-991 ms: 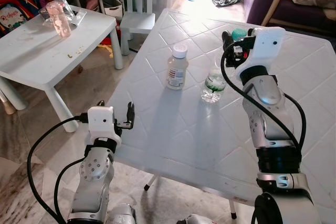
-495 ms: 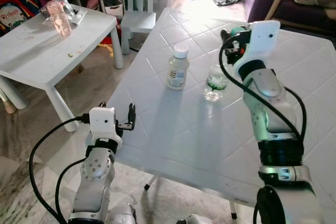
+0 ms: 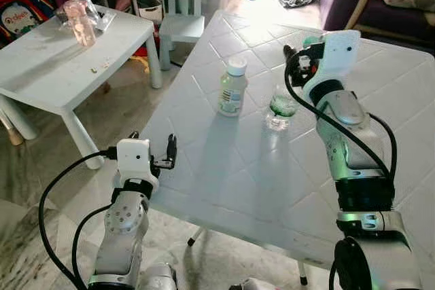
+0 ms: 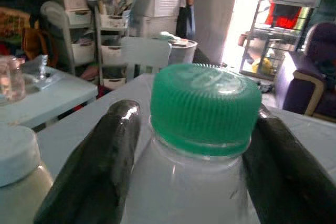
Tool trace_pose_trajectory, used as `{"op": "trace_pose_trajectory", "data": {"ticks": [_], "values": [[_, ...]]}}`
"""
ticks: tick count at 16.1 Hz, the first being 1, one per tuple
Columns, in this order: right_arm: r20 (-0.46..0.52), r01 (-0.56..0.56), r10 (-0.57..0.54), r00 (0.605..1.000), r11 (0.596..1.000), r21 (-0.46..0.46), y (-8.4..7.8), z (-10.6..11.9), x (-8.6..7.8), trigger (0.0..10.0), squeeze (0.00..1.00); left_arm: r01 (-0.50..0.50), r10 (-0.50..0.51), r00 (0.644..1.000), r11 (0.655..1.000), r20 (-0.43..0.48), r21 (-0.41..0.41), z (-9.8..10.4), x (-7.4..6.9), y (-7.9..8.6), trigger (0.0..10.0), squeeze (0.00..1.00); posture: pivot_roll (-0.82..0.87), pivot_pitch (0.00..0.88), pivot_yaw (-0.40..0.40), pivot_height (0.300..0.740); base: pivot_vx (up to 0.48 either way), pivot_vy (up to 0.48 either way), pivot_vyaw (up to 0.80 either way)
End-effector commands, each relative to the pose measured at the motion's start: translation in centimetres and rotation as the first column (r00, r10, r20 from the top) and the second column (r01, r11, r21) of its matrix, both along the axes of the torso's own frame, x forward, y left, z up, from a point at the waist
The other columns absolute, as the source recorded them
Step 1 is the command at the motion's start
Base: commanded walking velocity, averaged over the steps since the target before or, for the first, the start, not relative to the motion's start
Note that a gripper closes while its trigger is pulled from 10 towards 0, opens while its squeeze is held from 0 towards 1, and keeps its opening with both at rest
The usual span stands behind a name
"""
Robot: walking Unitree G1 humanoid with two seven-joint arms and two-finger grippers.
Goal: Restocking fridge
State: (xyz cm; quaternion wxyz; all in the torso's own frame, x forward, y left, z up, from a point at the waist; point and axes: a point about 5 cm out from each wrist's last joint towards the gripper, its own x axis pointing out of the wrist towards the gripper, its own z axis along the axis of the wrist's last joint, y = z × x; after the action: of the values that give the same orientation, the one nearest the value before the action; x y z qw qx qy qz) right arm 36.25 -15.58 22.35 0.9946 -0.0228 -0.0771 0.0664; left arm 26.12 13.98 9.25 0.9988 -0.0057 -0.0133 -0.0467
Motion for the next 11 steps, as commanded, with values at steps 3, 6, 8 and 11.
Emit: {"op": "trace_pose_trajectory", "data": {"ticks": [3, 6, 8, 11], "values": [[-0.027, -0.014, 0.013, 1.0, 1.0, -0.027, 0.0, 0.0, 0.6, 10.0, 0.0, 0.019, -0.019, 1.0, 1.0, -0.008, 0.004, -0.1, 0.1, -0.3, 10.0, 0.0, 0.12, 0.093, -0.049, 0.74, 0.0, 0.0, 0.0], [-0.013, -0.015, 0.014, 1.0, 0.999, -0.032, -0.1, 0.5, 0.8, 10.0, 0.0, 0.019, -0.019, 1.0, 1.0, -0.01, 0.005, -0.2, 0.1, -0.3, 10.0, 0.0, 0.13, 0.092, -0.049, 0.74, 0.0, 0.0, 0.0], [0.026, -0.026, 0.027, 0.999, 0.998, -0.058, 0.2, 1.2, 0.7, 10.0, 0.0, 0.019, -0.019, 1.0, 1.0, -0.01, 0.007, -0.2, 0.1, -0.2, 10.0, 0.0, 0.13, 0.093, -0.048, 0.74, 0.0, 0.0, 0.0], [0.046, -0.033, 0.036, 0.998, 0.997, -0.072, 0.4, 1.6, 0.4, 10.0, 0.0, 0.019, -0.019, 1.0, 1.0, -0.009, 0.008, -0.2, 0.1, -0.2, 10.0, 0.0, 0.13, 0.092, -0.048, 0.74, 0.0, 0.0, 0.0]]}}
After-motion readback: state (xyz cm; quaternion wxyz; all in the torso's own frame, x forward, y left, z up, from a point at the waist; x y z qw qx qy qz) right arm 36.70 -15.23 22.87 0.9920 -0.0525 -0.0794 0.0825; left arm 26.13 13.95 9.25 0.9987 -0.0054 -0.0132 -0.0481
